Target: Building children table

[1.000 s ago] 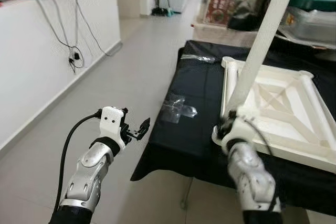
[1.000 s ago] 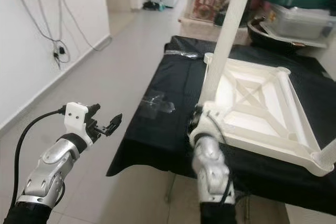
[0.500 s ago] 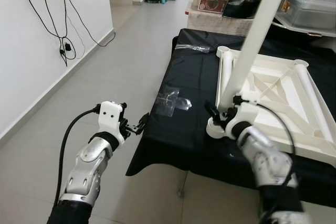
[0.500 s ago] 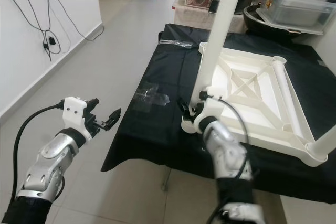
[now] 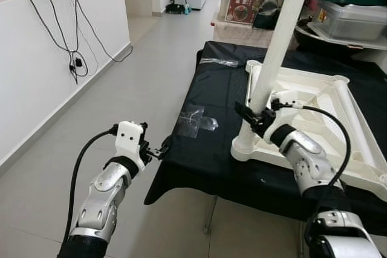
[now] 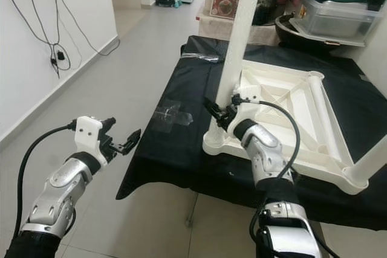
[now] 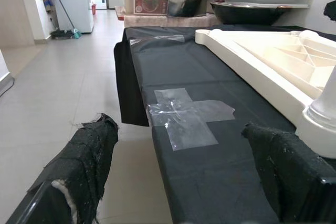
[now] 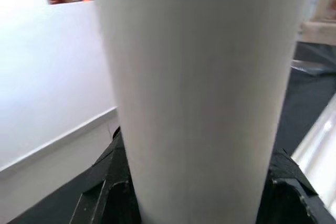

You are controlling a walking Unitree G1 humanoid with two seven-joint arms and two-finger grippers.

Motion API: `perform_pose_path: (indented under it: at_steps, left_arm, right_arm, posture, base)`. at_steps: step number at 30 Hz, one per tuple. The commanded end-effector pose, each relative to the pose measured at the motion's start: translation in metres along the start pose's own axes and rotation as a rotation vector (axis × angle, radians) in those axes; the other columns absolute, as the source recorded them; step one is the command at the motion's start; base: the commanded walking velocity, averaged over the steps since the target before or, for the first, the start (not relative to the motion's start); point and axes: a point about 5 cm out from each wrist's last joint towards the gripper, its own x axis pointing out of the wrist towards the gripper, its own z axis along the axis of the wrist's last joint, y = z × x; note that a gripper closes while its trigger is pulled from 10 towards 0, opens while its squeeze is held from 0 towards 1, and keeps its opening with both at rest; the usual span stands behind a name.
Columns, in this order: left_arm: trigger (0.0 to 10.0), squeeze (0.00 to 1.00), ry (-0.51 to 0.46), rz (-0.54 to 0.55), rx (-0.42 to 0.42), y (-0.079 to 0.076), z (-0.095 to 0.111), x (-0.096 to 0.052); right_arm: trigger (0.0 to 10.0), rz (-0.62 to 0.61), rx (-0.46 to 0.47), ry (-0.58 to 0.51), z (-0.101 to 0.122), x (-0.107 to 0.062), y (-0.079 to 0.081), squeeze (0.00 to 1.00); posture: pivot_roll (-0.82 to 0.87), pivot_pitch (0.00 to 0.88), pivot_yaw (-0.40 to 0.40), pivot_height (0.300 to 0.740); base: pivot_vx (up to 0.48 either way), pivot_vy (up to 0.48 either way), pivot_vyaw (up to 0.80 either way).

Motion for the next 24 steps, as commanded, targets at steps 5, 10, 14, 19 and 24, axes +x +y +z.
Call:
perform_pose_path:
  at_steps: [5, 10, 14, 19, 24]
  left_arm:
    - [10.0, 0.0, 0.012, 0.01, -0.002, 0.004, -0.005, -0.003]
    - [10.0, 0.0, 0.013, 0.01, -0.006, 0.002, -0.005, -0.006]
    - [10.0, 0.0, 0.024, 0.004, -0.007, 0.001, -0.006, -0.007]
    - [10.0, 0.0, 0.032, -0.011, -0.001, 0.001, -0.007, -0.007]
    - [10.0, 0.0, 0.03, -0.017, 0.001, 0.001, -0.005, -0.003]
  right_arm:
    - [0.0, -0.02, -0.027, 0.101, -0.023, -0.001, 0.003, 0.0]
    - [0.0, -1.064, 0.025, 0.295, -0.057, -0.057, -0.038, 0.0]
    - [0.0, -1.022, -0.02, 0.25, -0.056, -0.063, 0.013, 0.0]
    - [10.0, -0.649, -0.005, 0.144, -0.037, -0.034, 0.07, 0.0]
    - [10.0, -0.463, 0.002, 0.032, -0.017, -0.022, 0.067, 1.0]
  posture:
    - [0.12, 0.0, -0.103, 0.74]
    - [0.12, 0.0, -0.098, 0.74]
    - [0.12, 0.0, -0.086, 0.74]
    - [0.1, 0.0, -0.067, 0.74]
    - [0.1, 0.0, -0.067, 0.74]
  base:
    - [0.0, 0.0, 0.0]
    - [0.0, 0.0, 0.0]
    - [0.0, 0.0, 0.0]
    - [0.0, 0.0, 0.0]
    - [0.0, 0.0, 0.0]
